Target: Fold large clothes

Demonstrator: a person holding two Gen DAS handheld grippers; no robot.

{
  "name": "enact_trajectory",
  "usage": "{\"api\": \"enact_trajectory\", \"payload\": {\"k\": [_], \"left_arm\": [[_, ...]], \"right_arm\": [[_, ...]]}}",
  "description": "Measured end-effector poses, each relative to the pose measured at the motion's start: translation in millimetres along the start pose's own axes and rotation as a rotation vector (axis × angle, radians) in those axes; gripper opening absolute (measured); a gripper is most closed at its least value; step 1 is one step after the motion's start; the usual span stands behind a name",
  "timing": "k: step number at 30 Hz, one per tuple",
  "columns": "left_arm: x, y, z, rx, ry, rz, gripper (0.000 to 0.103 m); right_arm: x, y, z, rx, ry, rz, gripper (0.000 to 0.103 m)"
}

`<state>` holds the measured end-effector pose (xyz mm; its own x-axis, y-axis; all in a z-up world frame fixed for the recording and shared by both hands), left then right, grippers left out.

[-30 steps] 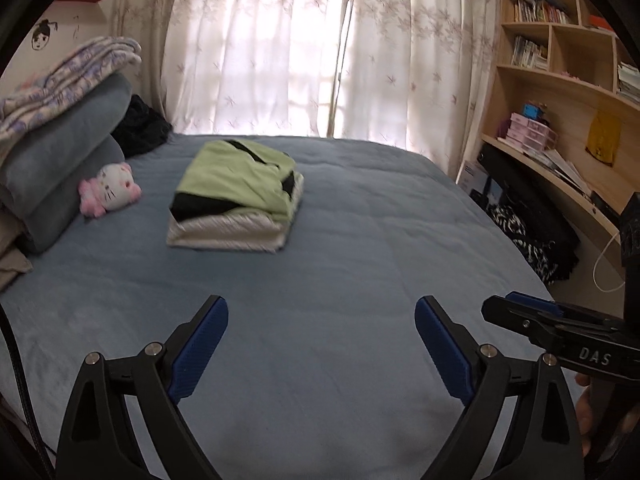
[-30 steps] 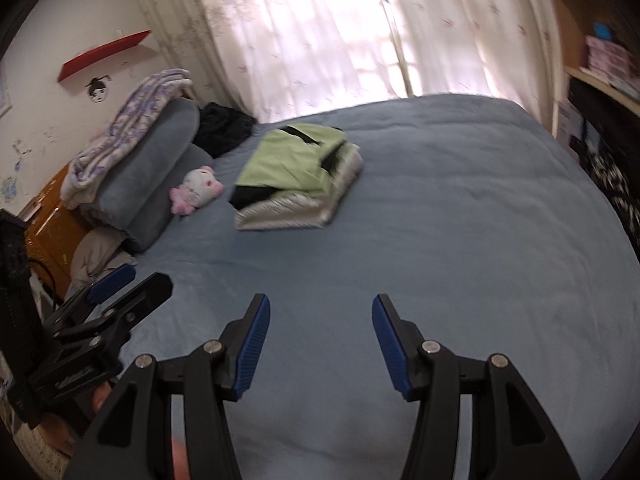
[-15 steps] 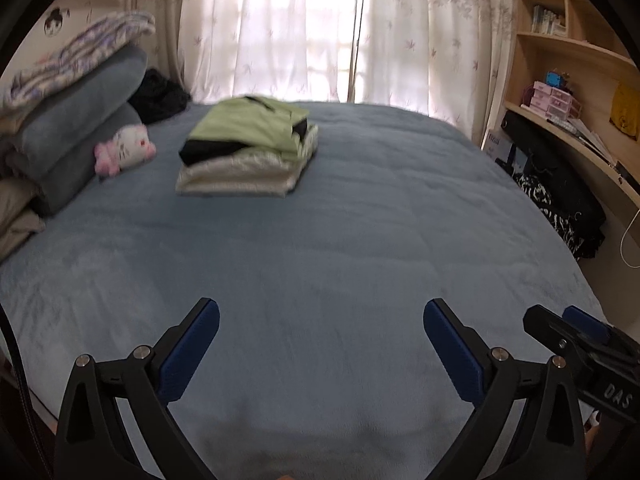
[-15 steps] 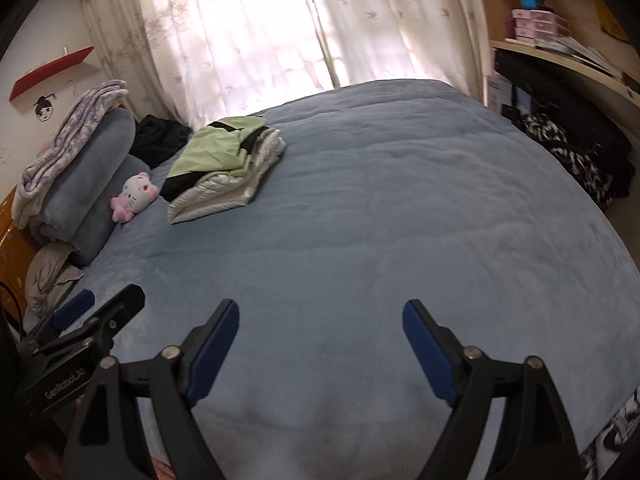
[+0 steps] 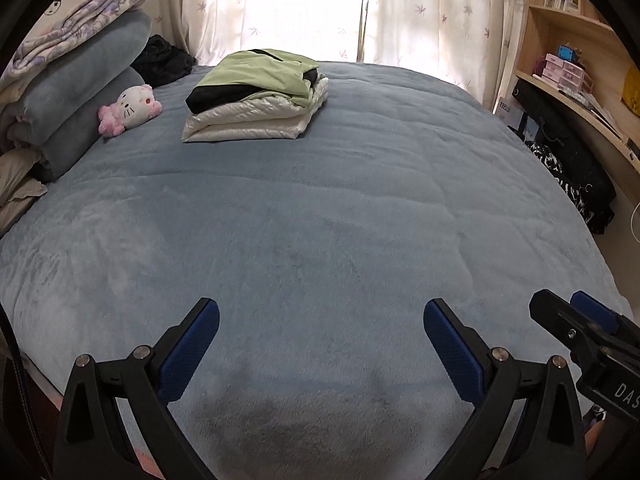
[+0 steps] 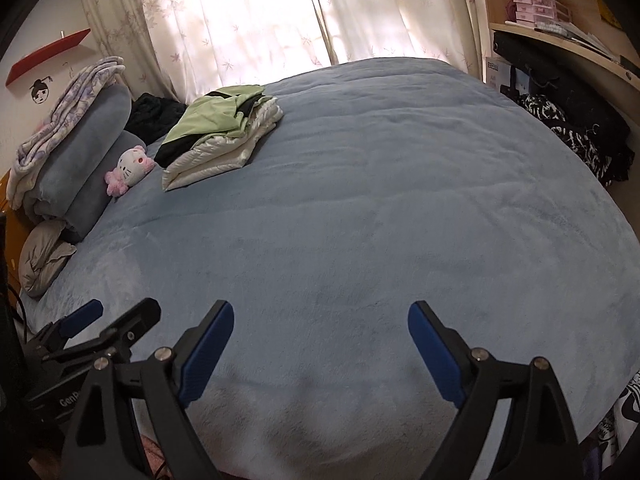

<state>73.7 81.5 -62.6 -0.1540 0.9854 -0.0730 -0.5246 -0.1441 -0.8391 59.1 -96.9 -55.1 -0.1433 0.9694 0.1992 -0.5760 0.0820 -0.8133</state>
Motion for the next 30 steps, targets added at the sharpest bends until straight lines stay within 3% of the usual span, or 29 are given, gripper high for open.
{"api": "enact_trajectory", "payload": {"k": [30], "left_arm": [[-8.1, -1.7, 14.8, -0.037, -0.006, -0.026, 0.101]], "right_arm": [[6.7, 8.5, 5.7, -0.020, -0.004, 0.019, 0.089]]}}
Point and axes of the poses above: each gripper's, at about its wrist camera, not at the fingertips, and z roughly against the way its jaws point, x to its left, y to its underside, the point moved 4 cm from there along -z, roughly the way its jaws point, and after that the axes turned 15 degrees about -x, right-handed, at the moved point
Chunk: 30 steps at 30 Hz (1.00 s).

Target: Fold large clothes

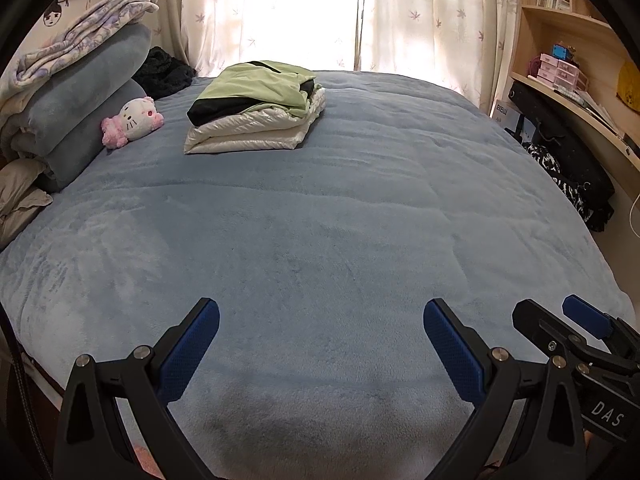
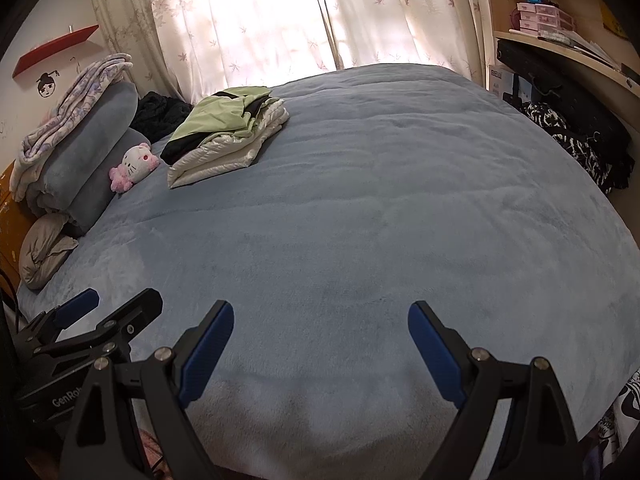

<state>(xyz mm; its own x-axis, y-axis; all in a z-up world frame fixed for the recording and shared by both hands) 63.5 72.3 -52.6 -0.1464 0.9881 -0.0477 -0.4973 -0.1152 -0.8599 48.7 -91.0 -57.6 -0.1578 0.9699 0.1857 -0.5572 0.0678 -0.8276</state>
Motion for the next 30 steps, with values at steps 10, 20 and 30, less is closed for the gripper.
{"api": "enact_trajectory", "payload": {"k": [10, 20, 30], "left_arm": [[-1.0, 0.3, 5.6, 0.001, -0.010, 0.002, 0.101], [-0.3, 1.9, 7.7, 0.002, -0.012, 0.003, 0.101], [-0.9, 2.1, 8.3, 0.004, -0.013, 0.002, 0.101]], "right_arm": [[-2.0, -0.3, 0.9, 0.002, -0.001, -0.006, 0.089], [-2.3, 0.7, 2.1, 0.002, 0.001, -0.009, 0.089], [-2.9, 1.8, 3.0, 0.005, 0.002, -0.012, 0.089]]}}
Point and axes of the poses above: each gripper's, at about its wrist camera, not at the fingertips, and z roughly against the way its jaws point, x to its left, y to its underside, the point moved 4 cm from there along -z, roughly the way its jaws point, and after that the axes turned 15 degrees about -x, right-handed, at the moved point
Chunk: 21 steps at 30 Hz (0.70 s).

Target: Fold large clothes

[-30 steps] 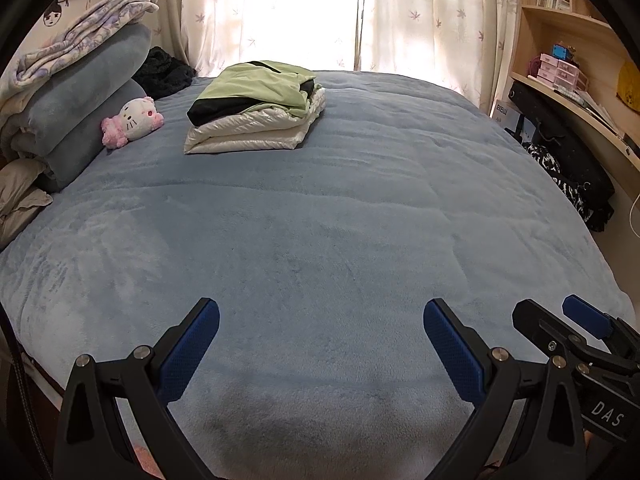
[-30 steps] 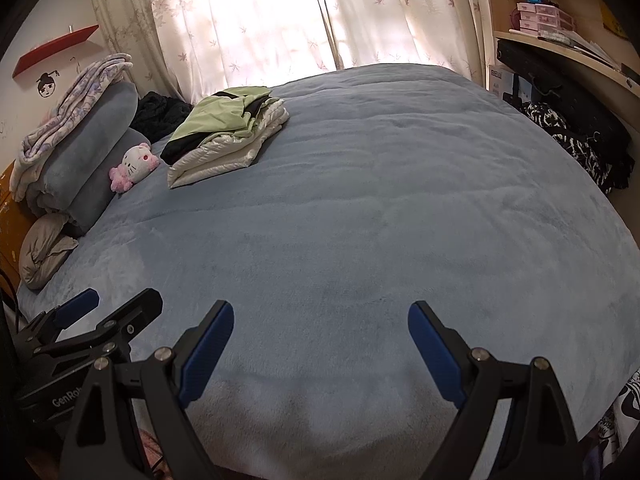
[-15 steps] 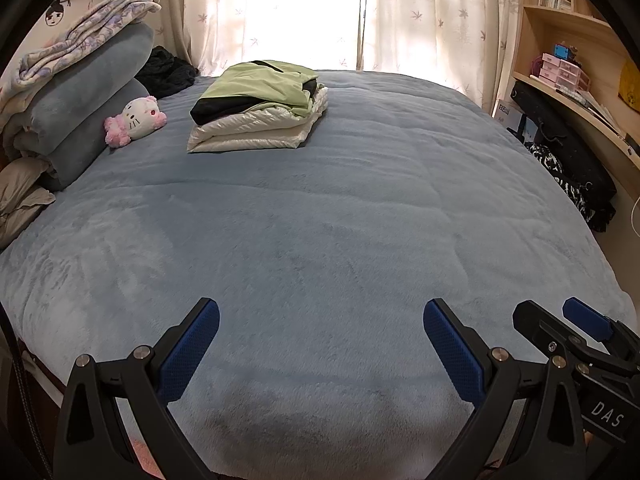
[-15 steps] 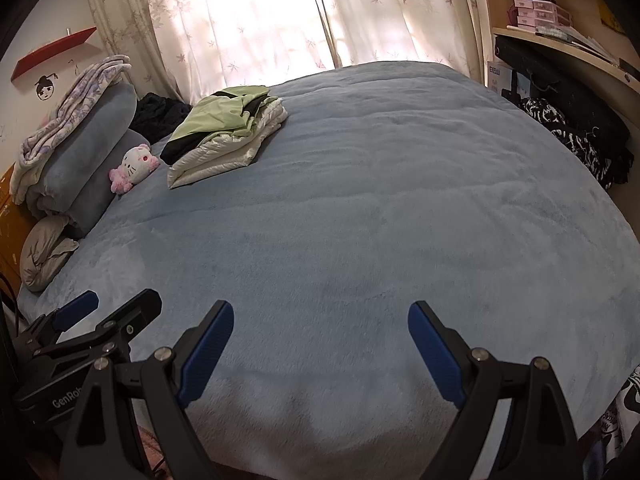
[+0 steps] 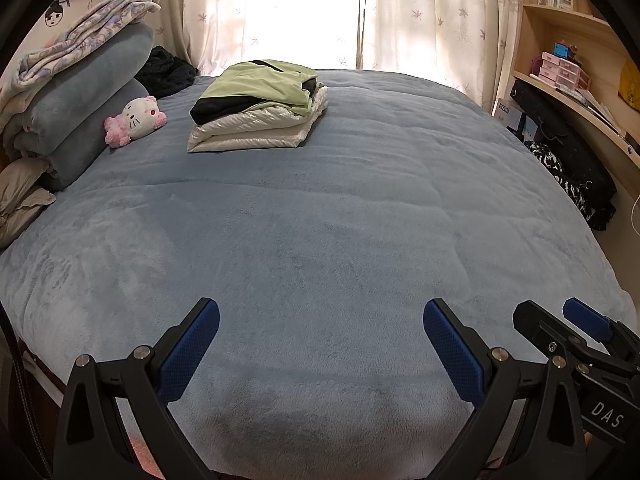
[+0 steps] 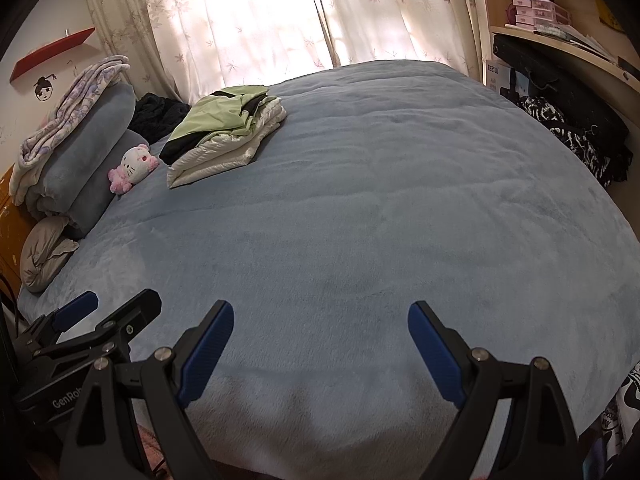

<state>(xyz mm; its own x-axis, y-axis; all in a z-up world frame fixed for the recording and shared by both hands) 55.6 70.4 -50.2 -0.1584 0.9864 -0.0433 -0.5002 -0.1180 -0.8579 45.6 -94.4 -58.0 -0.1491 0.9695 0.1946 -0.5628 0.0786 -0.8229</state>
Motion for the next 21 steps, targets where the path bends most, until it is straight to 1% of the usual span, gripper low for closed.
{"api": "enact_trajectory", "payload": {"k": [21], "left_arm": [[1.2, 0.9, 1.9, -0.003, -0.001, 0.000, 0.101]], "right_arm": [[1.4, 2.5, 0.7, 0.000, 0.004, -0.003, 0.089]]}}
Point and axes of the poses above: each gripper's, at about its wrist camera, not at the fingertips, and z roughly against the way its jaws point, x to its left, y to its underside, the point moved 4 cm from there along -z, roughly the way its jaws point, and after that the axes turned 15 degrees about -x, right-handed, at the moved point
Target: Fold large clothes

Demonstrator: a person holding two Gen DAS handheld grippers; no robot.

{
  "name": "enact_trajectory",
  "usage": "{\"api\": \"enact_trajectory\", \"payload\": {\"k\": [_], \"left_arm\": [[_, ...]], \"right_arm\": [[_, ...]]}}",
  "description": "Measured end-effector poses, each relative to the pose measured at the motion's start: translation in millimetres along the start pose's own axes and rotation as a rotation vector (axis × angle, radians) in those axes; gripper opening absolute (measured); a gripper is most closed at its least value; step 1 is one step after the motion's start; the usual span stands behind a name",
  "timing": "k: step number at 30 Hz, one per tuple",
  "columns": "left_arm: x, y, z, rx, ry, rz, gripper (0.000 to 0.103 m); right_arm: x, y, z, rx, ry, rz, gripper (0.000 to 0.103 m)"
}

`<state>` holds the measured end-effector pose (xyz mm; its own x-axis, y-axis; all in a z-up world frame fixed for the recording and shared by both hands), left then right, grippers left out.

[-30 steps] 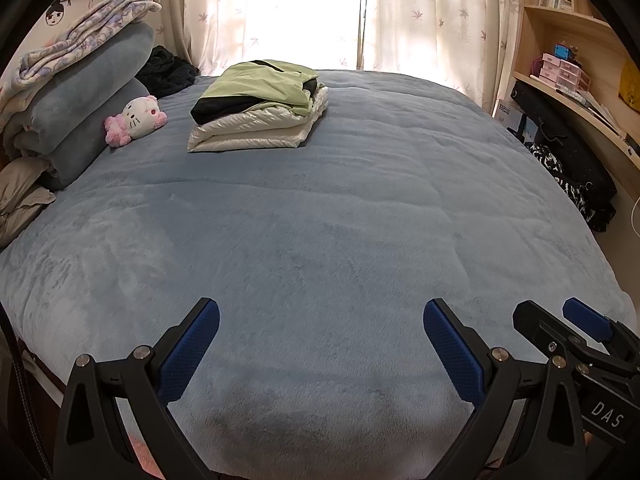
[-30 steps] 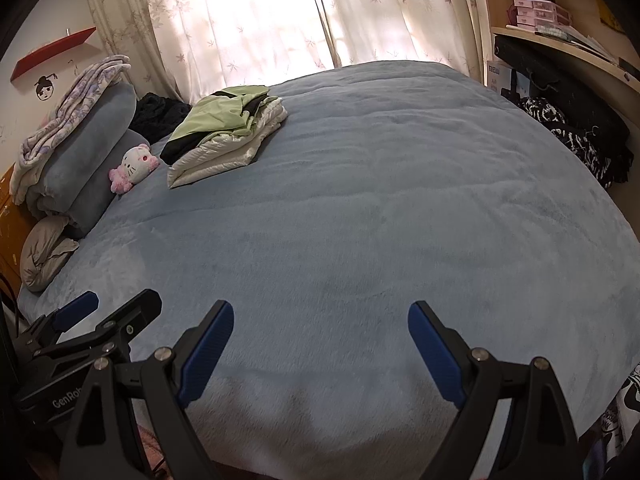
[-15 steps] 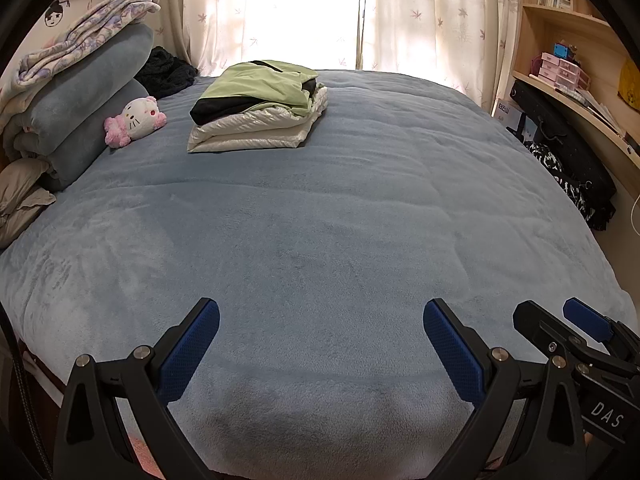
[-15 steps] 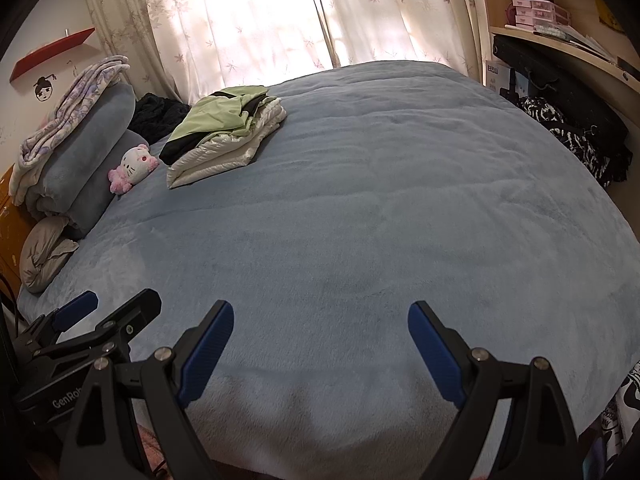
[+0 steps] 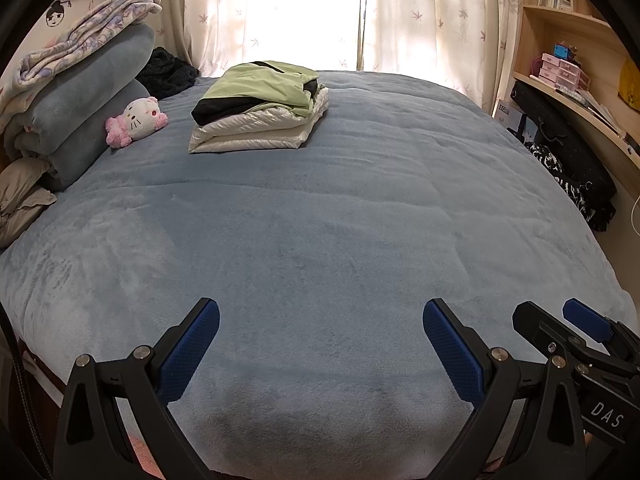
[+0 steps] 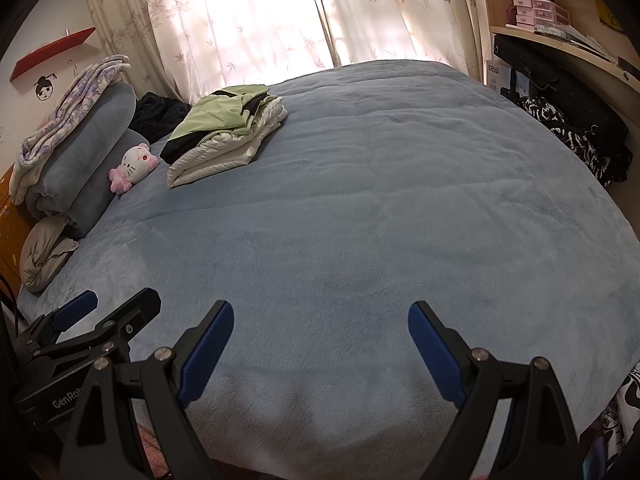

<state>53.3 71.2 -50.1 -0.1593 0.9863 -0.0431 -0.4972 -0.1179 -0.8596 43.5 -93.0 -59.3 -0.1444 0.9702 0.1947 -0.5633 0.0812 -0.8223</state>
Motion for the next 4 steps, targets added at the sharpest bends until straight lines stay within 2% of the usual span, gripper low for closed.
{"api": "enact_trajectory", "payload": {"k": [4], "left_arm": [[0.1, 0.0, 0.1, 0.000, -0.001, 0.000, 0.101]], "right_arm": [[1.5, 2.7, 1.4, 0.002, 0.001, -0.001, 0.089]]}}
Point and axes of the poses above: each gripper's, at about its wrist camera, not at the fingertips, and z roughly against the way its jaws point, x to its left, y to its underside, the point moved 4 cm from there along -z, roughly the way its jaws point, and after that the axes turned 15 degrees about -x, right-handed, at the moved point
